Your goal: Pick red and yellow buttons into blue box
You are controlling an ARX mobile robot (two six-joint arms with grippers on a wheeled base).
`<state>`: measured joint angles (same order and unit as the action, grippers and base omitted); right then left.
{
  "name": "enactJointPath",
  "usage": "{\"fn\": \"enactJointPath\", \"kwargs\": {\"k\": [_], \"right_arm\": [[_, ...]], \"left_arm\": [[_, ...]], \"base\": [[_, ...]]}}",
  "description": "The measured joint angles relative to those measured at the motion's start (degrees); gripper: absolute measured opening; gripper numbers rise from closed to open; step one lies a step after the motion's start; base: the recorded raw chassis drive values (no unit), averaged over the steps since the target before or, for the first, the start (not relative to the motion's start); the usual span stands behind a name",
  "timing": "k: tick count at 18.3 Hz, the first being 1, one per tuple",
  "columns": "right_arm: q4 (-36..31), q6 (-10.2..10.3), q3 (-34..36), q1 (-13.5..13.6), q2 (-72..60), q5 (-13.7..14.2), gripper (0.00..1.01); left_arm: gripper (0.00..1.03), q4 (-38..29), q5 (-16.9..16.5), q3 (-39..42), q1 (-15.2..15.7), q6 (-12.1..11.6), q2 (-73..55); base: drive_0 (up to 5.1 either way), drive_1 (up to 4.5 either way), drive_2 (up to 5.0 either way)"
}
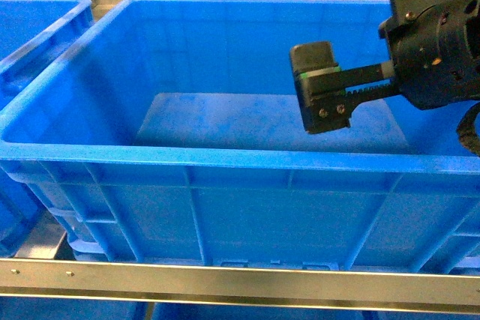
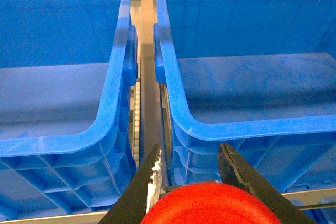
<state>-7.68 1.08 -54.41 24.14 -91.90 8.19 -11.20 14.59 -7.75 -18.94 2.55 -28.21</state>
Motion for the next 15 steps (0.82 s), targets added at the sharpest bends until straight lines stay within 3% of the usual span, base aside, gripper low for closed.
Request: {"fn": "enactJointPath", "kwargs": {"k": [3, 6, 7, 8, 10, 11, 13, 15], "right_arm": [[-10.5, -0.4, 5.7, -2.2, 5.4, 3.4, 0.98], [-19.6, -1.7, 12.4, -5.2, 14.9, 3.3, 0.98], [-24.2, -2.5, 16.8, -7.5, 19.8, 2.0, 0.98], [-25.7, -2.5, 22.4, -12.1, 26.4, 1.4, 0.98], [-25.3, -0.9, 31.2, -20.9, 38.6, 1.6, 0.98], [-25.4, -0.7, 35.0, -24.0, 45.3, 0.5, 0.98], [-21.3, -0.1, 39.5, -28.0, 57.9, -5.4, 0.98], [-10.8, 2.3, 42.4, -30.6, 69.8, -6.3, 0.98]], "left_arm": [[0.28, 0.0, 0.0, 0.0, 0.0, 0.0, 0.0], [0.28, 0.0, 0.0, 0.0, 0.0, 0.0, 0.0], [0.28, 0.0, 0.0, 0.0, 0.0, 0.0, 0.0], [0.28, 0.0, 0.0, 0.0, 0.0, 0.0, 0.0], [0.28, 0.0, 0.0, 0.0, 0.0, 0.0, 0.0], [0.28, 0.0, 0.0, 0.0, 0.0, 0.0, 0.0], [0.28, 0.0, 0.0, 0.0, 0.0, 0.0, 0.0], [0.28, 0.0, 0.0, 0.0, 0.0, 0.0, 0.0]], "base": [[0.0, 0.0, 0.0], [0.0, 0.0, 0.0], [0.0, 0.0, 0.0], [0.0, 0.0, 0.0], [0.0, 0.0, 0.0], [0.0, 0.0, 0.0], [0.0, 0.0, 0.0], [0.0, 0.0, 0.0]]}}
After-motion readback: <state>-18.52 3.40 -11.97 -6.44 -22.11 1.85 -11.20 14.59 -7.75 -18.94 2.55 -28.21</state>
